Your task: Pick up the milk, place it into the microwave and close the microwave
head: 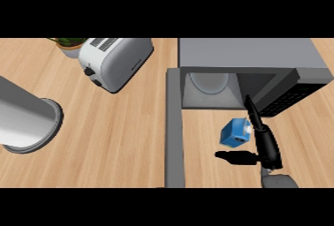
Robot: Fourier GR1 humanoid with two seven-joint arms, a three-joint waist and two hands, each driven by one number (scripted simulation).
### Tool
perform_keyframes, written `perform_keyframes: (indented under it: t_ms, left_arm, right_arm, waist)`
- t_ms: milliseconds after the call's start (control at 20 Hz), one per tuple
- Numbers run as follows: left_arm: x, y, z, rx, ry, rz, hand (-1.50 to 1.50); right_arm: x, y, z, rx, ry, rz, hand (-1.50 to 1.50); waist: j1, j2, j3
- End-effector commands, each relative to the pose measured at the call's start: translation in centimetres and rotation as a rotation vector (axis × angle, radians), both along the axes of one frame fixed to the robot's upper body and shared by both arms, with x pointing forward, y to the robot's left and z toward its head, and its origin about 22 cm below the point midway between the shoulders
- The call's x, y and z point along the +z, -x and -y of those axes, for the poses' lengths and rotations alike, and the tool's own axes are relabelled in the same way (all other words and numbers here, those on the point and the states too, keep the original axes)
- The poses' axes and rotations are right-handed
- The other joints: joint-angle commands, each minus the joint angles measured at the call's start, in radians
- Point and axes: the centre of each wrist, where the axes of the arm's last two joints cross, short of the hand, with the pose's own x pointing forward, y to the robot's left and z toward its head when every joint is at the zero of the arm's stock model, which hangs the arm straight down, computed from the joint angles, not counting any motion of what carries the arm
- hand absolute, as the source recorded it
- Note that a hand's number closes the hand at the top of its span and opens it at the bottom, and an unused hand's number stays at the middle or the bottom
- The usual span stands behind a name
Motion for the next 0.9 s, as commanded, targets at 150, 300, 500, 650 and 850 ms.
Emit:
perform_keyframes:
  t_ms: [150,300,500,650,850]
  left_arm:
    - [0.8,1.0,0.3,-0.016,0.0,0.002,-1.5]
    - [0.0,0.4,1.3,-0.038,0.017,-0.01,-1.5]
    - [0.1,1.8,-0.2,-0.002,0.008,-0.007,-1.5]
    - [-0.3,1.1,0.3,-0.006,0.016,-0.004,-1.5]
    - [-0.6,0.6,-0.5,-0.021,0.011,-0.002,-1.5]
  right_arm:
    - [-4.6,0.6,0.8,0.009,0.025,-0.045,-1.5]
    - [-4.6,-1.3,1.1,-0.022,0.044,-0.032,1.5]
    - [-7.3,1.4,0.3,-0.037,0.12,-0.013,-1.5]
    - [-6.9,-1.0,1.6,-0.055,0.208,-0.014,1.5]
    - [-8.2,-1.0,3.0,-0.044,0.311,-0.015,1.5]
  waist:
    - [0.003,0.0,0.0]
    - [0.004,0.001,0.0]
    - [0.002,0.0,0.0]
    - [0.006,0.001,0.0]
    - [0.006,0.003,0.001]
